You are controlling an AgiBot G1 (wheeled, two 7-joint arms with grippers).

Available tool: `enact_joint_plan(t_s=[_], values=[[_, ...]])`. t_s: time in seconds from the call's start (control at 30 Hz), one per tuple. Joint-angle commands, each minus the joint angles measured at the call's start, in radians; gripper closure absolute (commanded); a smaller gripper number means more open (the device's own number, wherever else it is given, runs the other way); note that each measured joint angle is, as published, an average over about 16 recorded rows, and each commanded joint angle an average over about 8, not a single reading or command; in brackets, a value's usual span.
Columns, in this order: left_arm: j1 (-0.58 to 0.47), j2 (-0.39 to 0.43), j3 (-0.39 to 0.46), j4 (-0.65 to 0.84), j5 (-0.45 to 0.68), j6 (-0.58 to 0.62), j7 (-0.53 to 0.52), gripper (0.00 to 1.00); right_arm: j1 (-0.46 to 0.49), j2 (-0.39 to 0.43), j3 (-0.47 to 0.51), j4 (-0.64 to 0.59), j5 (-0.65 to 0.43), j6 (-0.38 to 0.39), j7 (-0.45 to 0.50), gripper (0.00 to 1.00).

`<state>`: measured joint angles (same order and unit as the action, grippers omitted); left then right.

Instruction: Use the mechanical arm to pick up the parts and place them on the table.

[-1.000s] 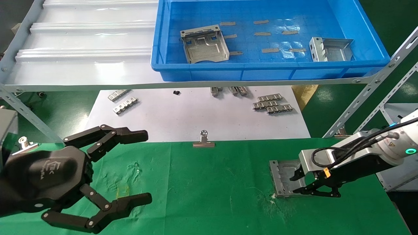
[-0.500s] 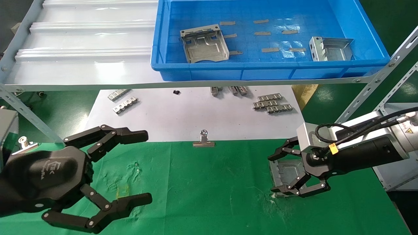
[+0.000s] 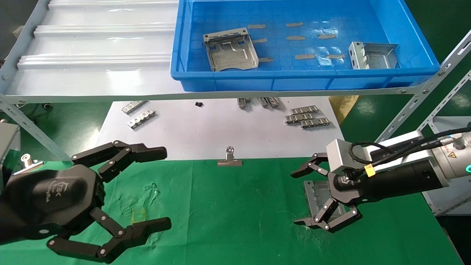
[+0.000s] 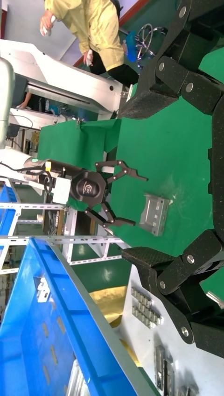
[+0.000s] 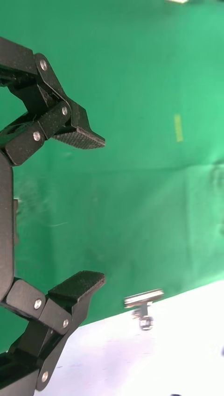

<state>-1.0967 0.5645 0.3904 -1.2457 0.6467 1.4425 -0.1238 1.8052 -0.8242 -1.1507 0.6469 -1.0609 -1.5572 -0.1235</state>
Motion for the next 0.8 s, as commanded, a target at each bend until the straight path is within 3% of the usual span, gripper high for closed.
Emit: enact_joint_plan(t_s=[0.03,0.8], values=[[0.0,0.0,0.0,0.0,0.0,0.0,0.0,0.0,-0.027,0.008,0.032,0.023,0.012,0.002,0.011,0.0],[0.0,0.0,0.0,0.0,0.0,0.0,0.0,0.0,-0.345,0.1,0.411,0.301,0.156,0.029,0.147,0.0]])
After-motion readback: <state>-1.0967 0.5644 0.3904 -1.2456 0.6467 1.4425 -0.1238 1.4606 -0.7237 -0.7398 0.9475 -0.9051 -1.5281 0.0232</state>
